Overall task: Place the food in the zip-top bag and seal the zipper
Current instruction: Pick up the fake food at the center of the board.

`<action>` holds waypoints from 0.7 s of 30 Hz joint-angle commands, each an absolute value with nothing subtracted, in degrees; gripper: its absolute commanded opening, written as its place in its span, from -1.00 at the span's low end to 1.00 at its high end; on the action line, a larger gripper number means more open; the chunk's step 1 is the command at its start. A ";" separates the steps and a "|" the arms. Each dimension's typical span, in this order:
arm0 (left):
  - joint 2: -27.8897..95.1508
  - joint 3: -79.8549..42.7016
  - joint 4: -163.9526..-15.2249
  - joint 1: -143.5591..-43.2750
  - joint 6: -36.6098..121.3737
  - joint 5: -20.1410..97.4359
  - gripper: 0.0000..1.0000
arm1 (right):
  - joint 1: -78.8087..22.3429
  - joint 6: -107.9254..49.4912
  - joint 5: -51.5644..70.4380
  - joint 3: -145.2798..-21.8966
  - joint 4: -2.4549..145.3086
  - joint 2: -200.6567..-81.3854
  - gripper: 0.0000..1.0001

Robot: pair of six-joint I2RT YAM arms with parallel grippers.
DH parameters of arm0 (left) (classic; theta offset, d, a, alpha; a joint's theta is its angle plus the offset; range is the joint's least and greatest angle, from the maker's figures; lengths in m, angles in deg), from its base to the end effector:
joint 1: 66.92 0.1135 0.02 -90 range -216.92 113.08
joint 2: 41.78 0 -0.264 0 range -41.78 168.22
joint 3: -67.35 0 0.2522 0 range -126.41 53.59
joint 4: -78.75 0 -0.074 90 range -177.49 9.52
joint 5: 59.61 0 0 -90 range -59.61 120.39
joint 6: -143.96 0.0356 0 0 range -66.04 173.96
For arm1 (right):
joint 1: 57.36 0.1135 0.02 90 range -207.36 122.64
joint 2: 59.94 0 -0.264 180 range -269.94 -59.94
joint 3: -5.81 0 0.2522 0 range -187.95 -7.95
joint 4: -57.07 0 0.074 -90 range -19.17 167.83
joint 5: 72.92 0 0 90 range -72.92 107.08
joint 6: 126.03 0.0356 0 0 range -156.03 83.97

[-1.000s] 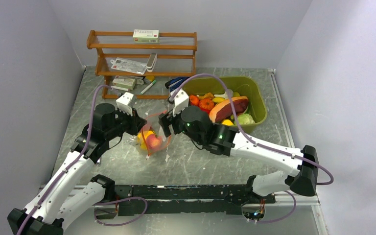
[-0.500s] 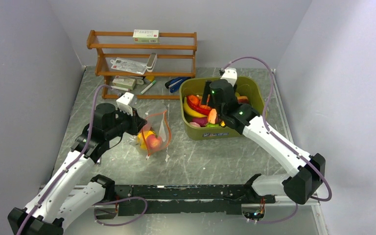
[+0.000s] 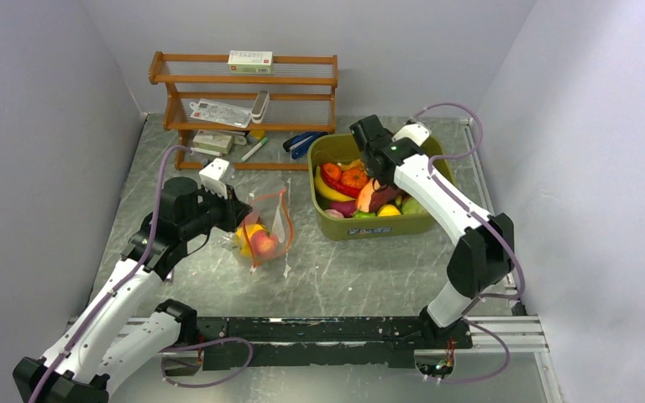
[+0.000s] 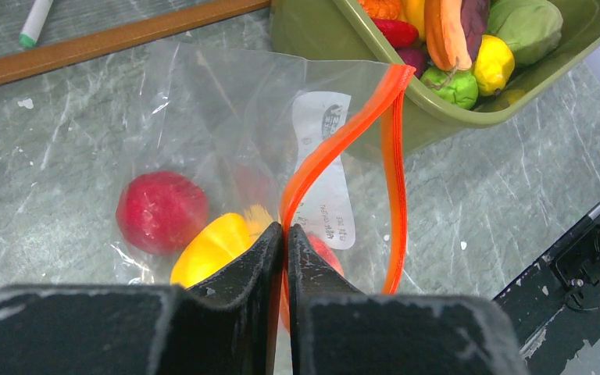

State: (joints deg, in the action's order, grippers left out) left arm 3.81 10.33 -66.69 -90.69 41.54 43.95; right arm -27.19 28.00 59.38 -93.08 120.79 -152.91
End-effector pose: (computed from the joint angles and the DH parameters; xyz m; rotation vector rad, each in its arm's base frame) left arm 0.1635 -0.0811 0.3094 0.3564 1.9878 -0.6404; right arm 0.3043 0.1492 0.3183 0.8899 2.0661 -0.1161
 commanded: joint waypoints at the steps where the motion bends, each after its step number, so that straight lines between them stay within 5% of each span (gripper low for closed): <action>1: 3.01 10.15 -67.50 -90.36 41.92 43.65 -0.86 | -30.03 40.32 58.34 -95.57 129.33 -155.15 0.34; 21: 3.05 10.03 -67.36 -90.32 42.03 43.46 -0.86 | -34.75 45.40 53.99 -103.08 130.29 -169.30 0.51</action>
State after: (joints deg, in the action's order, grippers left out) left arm 3.52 10.33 -66.69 -90.69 41.54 43.93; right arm -34.07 43.01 53.59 -100.57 128.06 -167.16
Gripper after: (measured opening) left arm 0.071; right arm 0.761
